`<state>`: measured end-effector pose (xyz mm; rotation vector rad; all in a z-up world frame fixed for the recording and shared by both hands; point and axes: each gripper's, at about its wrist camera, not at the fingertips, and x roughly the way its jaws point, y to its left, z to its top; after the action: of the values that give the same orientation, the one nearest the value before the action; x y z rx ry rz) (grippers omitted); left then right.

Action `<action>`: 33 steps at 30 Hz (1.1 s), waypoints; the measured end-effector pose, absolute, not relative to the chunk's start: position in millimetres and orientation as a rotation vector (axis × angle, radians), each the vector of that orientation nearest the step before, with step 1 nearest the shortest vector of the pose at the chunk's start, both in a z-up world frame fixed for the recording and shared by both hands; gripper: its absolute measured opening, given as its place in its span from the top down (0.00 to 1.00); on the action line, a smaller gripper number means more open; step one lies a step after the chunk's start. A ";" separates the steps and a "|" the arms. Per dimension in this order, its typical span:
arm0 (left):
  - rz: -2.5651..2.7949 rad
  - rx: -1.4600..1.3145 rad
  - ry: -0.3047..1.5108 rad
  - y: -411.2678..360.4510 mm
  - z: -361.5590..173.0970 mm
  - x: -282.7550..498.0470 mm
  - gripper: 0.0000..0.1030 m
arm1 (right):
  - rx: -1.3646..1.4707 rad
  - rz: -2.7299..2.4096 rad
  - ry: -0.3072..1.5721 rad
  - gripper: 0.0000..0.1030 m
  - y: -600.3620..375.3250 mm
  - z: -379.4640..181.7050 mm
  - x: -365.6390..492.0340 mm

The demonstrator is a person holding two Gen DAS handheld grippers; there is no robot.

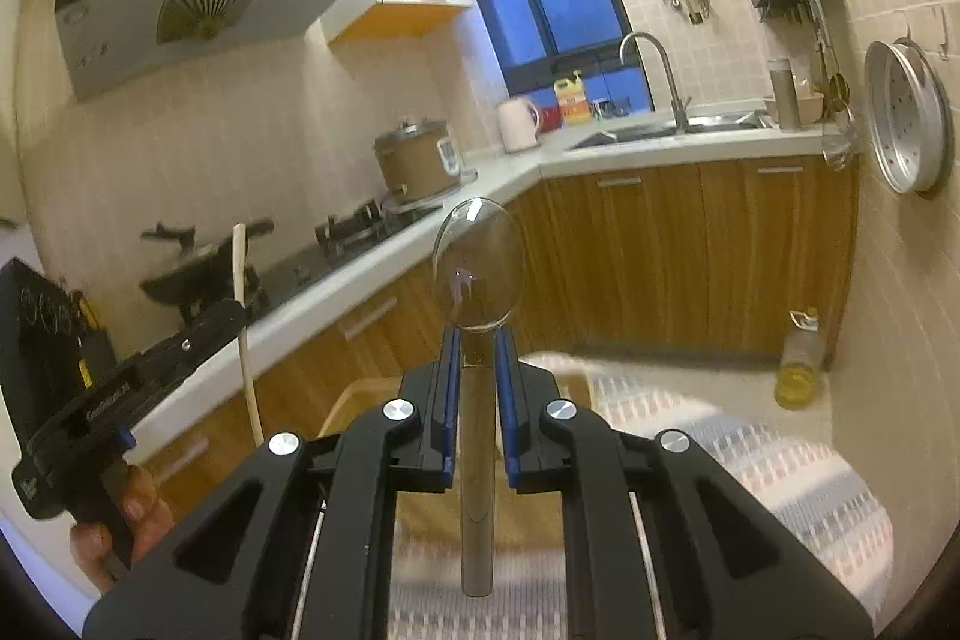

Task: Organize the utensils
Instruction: 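Carry the chopstick and spoon into the beige caddy and open both tools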

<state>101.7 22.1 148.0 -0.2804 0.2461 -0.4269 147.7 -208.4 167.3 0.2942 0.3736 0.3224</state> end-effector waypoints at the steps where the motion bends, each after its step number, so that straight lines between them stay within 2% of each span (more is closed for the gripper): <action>1: -0.422 -0.282 0.228 22.3 150.7 107.3 0.97 | 0.298 0.311 0.359 0.90 -209.7 170.6 158.1; 6: -0.385 -0.274 0.162 20.9 154.1 131.7 0.97 | 0.281 0.238 0.296 0.90 -215.1 173.5 191.0; 12: -0.335 -0.306 0.159 28.3 131.4 163.0 0.97 | 0.246 0.212 0.266 0.90 -210.3 147.5 212.5; 21: -0.283 -0.289 0.165 27.7 100.0 173.0 0.96 | 0.160 0.203 0.255 0.90 -193.5 112.8 213.9; 28: -0.289 -0.265 0.203 25.8 89.9 164.9 0.96 | 0.100 0.212 0.260 0.89 -184.2 107.9 193.7; 31: -0.297 -0.271 0.219 31.2 89.8 157.4 0.89 | 0.105 0.232 0.282 0.89 -186.4 109.9 185.4; 32: -0.299 -0.272 0.224 33.7 90.3 153.2 0.83 | 0.108 0.237 0.292 0.88 -187.2 110.0 182.7; 33: -0.297 -0.273 0.224 35.0 91.2 149.9 0.80 | 0.112 0.241 0.299 0.82 -188.4 110.5 179.6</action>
<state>149.9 35.0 91.2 -0.2730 0.2237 -0.2968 179.6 -188.4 110.5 0.1118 0.2988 0.2410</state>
